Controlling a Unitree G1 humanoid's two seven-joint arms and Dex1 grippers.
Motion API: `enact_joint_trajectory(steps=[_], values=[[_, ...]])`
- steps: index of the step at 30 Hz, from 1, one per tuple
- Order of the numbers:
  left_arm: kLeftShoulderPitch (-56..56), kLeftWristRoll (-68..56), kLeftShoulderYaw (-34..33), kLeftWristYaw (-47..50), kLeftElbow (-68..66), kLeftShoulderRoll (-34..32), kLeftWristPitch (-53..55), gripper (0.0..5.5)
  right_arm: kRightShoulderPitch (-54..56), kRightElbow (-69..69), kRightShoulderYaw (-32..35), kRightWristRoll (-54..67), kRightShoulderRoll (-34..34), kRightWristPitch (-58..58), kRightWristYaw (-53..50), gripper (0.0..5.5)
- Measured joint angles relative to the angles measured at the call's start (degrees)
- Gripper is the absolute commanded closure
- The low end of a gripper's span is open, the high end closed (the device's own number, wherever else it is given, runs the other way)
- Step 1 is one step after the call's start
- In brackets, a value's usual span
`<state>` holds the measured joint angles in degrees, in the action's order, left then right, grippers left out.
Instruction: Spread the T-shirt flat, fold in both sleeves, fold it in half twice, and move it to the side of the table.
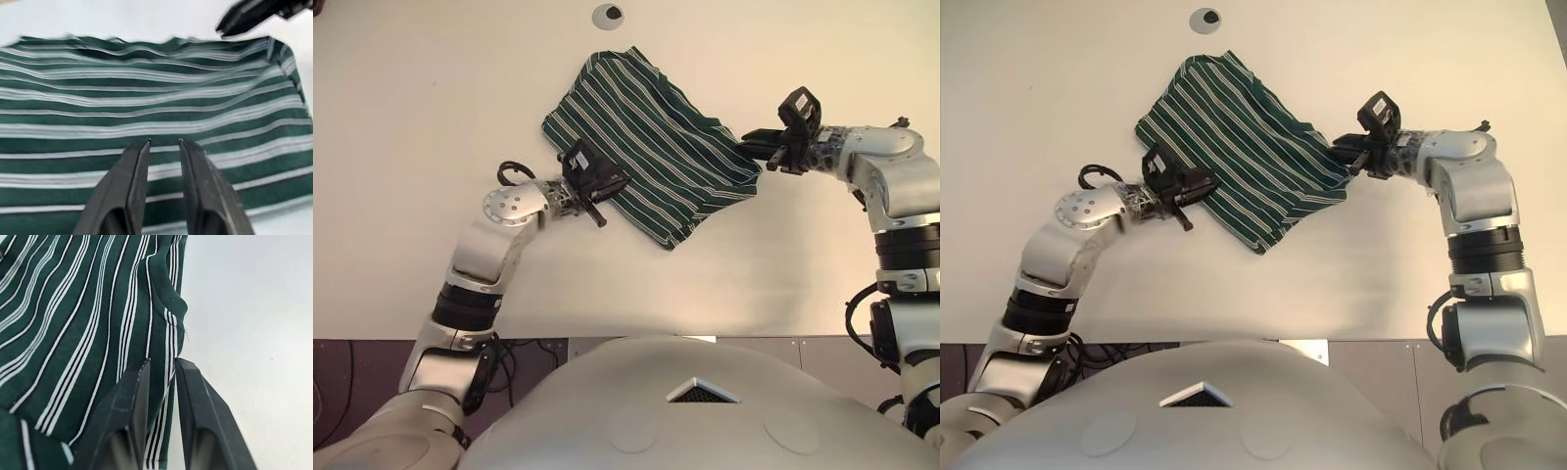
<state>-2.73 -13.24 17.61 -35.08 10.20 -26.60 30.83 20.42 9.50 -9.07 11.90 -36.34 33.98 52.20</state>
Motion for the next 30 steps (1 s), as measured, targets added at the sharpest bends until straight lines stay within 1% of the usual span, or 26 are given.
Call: enact_joint_trajectory(steps=[4,7,9,11,13,14,16,18,21,22,24,28,29,30], values=[[-2.6,4.3,1.2,-0.3,-7.2,-1.5,-8.6,4.45,0.0,-0.7,0.0,0.4,0.0,0.1,0.1,4.61],[-8.8,9.2,1.2,0.2,-17.2,-3.9,-16.6,4.45,0.0,-1.1,0.0,1.5,0.0,0.2,0.1,4.61],[-12.3,11.4,1.1,1.3,-23.0,-5.2,-20.1,4.45,0.0,-1.4,0.0,1.7,0.0,0.7,0.1,4.61],[-17.8,15.1,0.7,2.4,-32.3,-7.4,-24.3,4.45,0.0,-2.5,0.2,3.8,0.4,3.2,-0.1,4.61],[-22.2,18.0,-0.6,3.2,-40.0,-9.5,-26.3,4.45,0.0,-4.5,1.8,6.5,3.2,7.0,-0.9,4.61],[-24.4,18.3,-2.4,3.9,-42.8,-9.9,-27.4,4.45,0.0,-5.5,2.5,8.1,4.6,9.7,-2.0,4.61],[-26.5,16.5,-5.5,3.8,-43.4,-9.5,-28.0,4.45,0.5,-6.1,4.6,9.7,6.7,13.8,-4.1,4.61],[-26.0,11.3,-9.7,1.9,-38.3,-8.9,-25.3,4.45,0.9,-7.2,6.6,12.3,9.0,19.6,-7.3,4.61],[-20.4,3.9,-15.0,-0.4,-26.5,-8.3,-17.2,4.45,1.1,-9.6,8.7,16.1,11.6,29.0,-11.4,4.13],[-18.4,2.6,-16.2,-0.4,-24.4,-8.3,-14.6,4.45,1.1,-10.0,9.4,17.0,12.1,31.2,-12.5,3.94],[-11.2,-2.2,-19.5,-0.5,-17.4,-8.4,-5.2,4.2,0.6,-13.8,11.8,19.6,16.1,38.6,-16.3,3.65],[-2.5,-12.2,-26.8,0.6,-7.4,-8.1,12.7,3.51,-1.3,-19.1,15.9,21.2,25.0,48.5,-24.9,2.92],[-1.4,-13.9,-27.8,1.0,-6.3,-7.8,16.7,3.46,-1.9,-19.6,16.2,20.7,27.1,50.0,-27.2,2.89],[-1.2,-14.6,-28.1,1.3,-5.9,-7.6,18.3,3.28,-2.2,-19.6,16.2,20.5,28.1,50.6,-28.3,2.88]])
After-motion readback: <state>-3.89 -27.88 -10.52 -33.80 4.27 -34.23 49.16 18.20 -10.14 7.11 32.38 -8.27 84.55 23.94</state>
